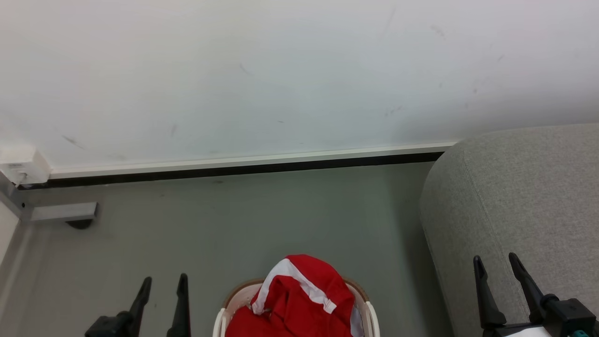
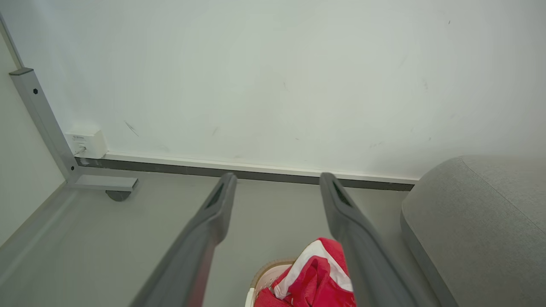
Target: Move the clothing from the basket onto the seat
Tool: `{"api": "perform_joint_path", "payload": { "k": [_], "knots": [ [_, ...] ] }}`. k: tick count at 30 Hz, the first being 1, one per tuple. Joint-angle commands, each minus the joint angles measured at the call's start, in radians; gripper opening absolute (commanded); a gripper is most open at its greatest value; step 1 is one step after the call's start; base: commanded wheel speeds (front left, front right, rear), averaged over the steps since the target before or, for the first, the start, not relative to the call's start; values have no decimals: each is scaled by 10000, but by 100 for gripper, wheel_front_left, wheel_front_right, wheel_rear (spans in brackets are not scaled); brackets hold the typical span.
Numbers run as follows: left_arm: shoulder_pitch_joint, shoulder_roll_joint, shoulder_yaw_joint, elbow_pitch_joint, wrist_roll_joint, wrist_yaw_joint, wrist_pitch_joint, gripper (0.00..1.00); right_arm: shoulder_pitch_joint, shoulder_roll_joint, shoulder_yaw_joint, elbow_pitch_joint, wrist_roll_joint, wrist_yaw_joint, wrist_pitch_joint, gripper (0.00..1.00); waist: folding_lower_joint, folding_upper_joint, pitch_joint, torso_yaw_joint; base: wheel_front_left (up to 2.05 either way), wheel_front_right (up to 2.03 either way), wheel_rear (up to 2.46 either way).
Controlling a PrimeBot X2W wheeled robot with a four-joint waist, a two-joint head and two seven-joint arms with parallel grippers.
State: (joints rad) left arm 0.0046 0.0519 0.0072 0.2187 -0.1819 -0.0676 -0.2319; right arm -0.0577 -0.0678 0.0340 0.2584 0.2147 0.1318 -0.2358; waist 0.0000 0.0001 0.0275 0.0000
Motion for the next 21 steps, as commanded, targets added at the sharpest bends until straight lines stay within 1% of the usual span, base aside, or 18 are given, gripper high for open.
{"api": "perform_joint_path", "payload": {
  "k": [1,7,12,15,21],
  "knots": [
    [12,44,50,10,308,-17,-134,100,37,-35,65,6,-106,-18,-81,100,0,-1,14,-6,0,0,0],
    [-30,26,105,60,690,-96,-224,100,6,-49,123,19,-258,-19,-187,100,0,-1,86,-66,0,0,0],
    [-153,17,43,29,1100,-174,-308,100,-258,-42,107,-142,-378,-20,-273,100,0,-1,352,-233,0,0,0],
    [-360,16,-117,9,1359,-240,-340,100,-464,-87,136,-273,-517,-21,-303,100,0,-1,692,-392,0,0,0],
    [-1067,47,-462,186,1596,-357,-329,100,-959,-63,51,-718,-403,-21,-286,100,0,-1,1562,-666,0,0,0]
  ]
}}
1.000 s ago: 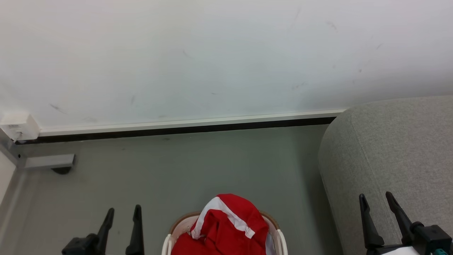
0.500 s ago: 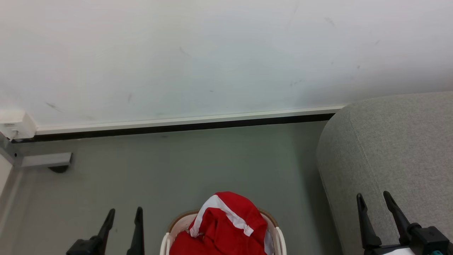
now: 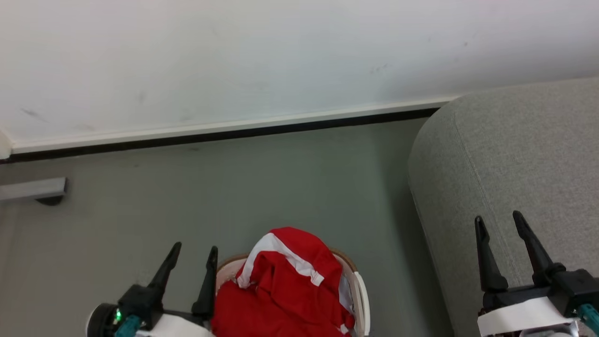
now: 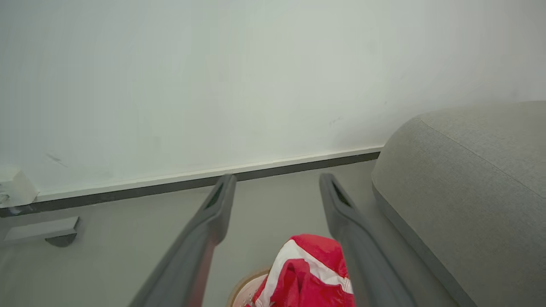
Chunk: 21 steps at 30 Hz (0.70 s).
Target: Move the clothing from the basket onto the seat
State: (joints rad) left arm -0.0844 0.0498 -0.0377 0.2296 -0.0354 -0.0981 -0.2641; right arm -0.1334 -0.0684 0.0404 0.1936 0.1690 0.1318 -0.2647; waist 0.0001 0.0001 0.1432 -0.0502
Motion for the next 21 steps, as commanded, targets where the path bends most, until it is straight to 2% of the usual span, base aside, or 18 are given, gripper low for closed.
{"api": "perform_joint_path", "payload": {
  "k": [1,11,21],
  "knots": [
    [-333,82,-112,168,128,-60,-7,100,-286,-57,-6,-150,54,-21,3,100,-1,-1,589,-203,0,0,0],
    [-2062,333,-1549,2158,575,-279,55,100,-1298,-42,-33,-714,97,-21,5,100,-1,-1,2543,-587,0,0,0],
    [-4026,706,-3149,4752,1096,-320,1899,100,-2566,55,357,-1386,48,-21,5,100,-1,-1,4679,-1160,0,0,0]
  ]
}}
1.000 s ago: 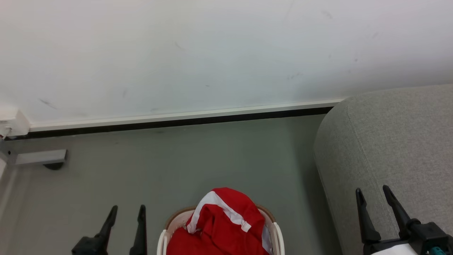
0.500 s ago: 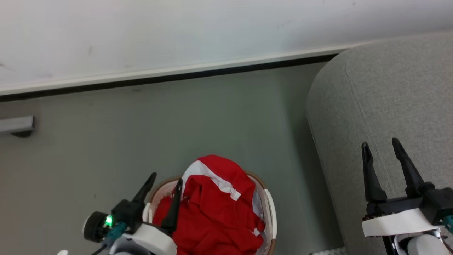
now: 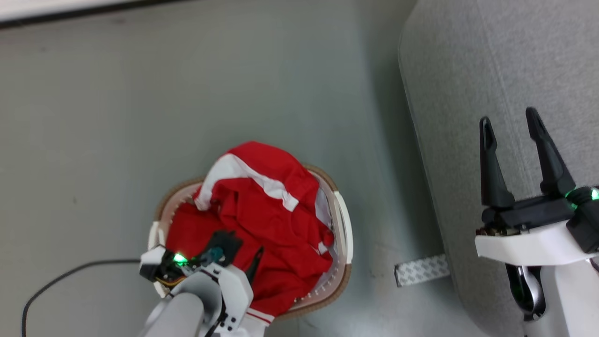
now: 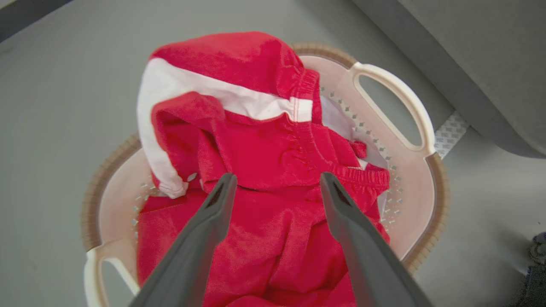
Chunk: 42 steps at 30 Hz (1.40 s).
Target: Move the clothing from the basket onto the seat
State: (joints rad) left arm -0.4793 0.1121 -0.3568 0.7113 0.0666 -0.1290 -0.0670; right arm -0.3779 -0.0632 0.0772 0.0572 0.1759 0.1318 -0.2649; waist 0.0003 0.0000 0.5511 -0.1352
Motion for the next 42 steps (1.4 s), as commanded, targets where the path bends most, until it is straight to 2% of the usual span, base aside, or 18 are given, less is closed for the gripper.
{"api": "perform_joint_path", "payload": {
  "k": [1,10,19,20,21,22,25,30,36,42],
  "knots": [
    [-293,118,-61,128,111,-13,119,100,-242,21,23,-118,-21,-21,7,100,-3,0,795,-361,0,0,0],
    [-1905,335,-356,1837,485,161,1520,100,-1132,80,427,-1154,-14,-21,7,100,-3,0,2517,-651,0,0,0],
    [-3177,528,-453,3309,623,514,2042,100,-1572,95,724,-2047,10,-21,7,100,-3,0,3713,-921,0,0,0],
    [-3240,514,-488,3447,589,466,2003,86,-1560,80,756,-2089,17,-21,5,100,-3,0,3750,-963,0,0,0],
    [-3311,518,-524,3573,598,466,1910,64,-1541,56,763,-2117,26,-21,5,100,-3,0,3763,-990,0,0,0],
    [-3362,501,-576,3714,631,448,1876,0,-1496,27,741,-2130,19,-21,5,100,-3,0,3751,-999,0,0,0],
    [-3431,333,-675,4039,549,370,1632,0,-1312,7,536,-2055,16,-21,5,100,-3,0,3516,-910,0,0,0],
    [-3212,-115,-492,4312,-80,207,978,0,-950,-56,256,-1805,38,-21,5,100,-3,0,2510,-487,0,0,0],
    [-2370,-497,-315,4287,-958,65,75,0,-220,-159,235,-1280,91,-21,5,100,-3,0,481,68,0,0,0],
    [-1318,-587,-511,3840,-1813,0,-413,0,725,-279,142,-756,102,-21,7,100,-3,0,-1428,703,0,0,0]
  ]
}}
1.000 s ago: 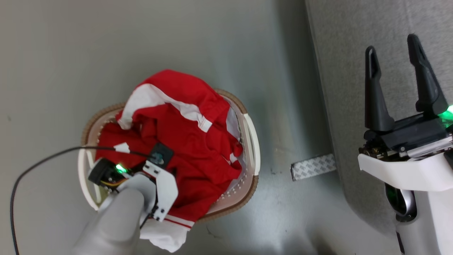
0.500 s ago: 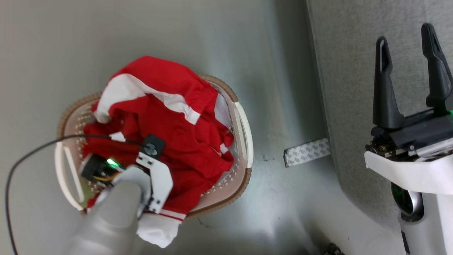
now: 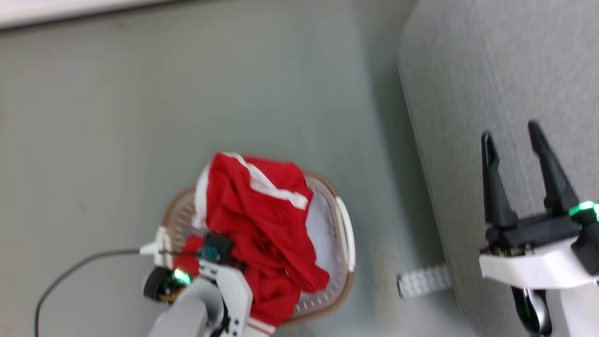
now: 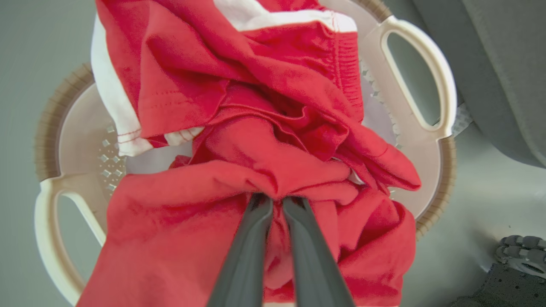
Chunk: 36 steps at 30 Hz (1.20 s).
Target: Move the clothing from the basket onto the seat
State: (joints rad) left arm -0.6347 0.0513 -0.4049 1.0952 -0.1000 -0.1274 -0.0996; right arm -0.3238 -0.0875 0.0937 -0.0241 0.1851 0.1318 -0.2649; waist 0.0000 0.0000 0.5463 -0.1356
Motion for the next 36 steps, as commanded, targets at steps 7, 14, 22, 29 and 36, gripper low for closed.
{"api": "perform_joint_path", "payload": {
  "k": [7,14,22,29,36],
  "knots": [
    [1383,4,-668,-1247,-1195,-32,148,0,1293,-102,-252,418,-9,-21,7,100,0,0,-2981,1361,0,0,0],
    [2386,384,-838,-3405,-1831,-20,718,0,1952,6,-303,647,15,-21,7,100,0,0,-3905,1628,0,0,0],
    [3607,1103,-650,-7277,-2291,245,2002,0,2339,78,-99,853,62,-21,7,100,0,0,-4553,1564,0,0,0],
    [4296,1472,-363,-9822,-2668,667,2887,0,2615,55,187,1039,127,-21,6,100,0,0,-5111,1368,0,0,0],
    [4556,1768,-37,-11425,-2813,1037,3489,0,2856,-380,891,955,260,-21,7,100,0,0,-5537,1088,0,0,0]
  ]
}}
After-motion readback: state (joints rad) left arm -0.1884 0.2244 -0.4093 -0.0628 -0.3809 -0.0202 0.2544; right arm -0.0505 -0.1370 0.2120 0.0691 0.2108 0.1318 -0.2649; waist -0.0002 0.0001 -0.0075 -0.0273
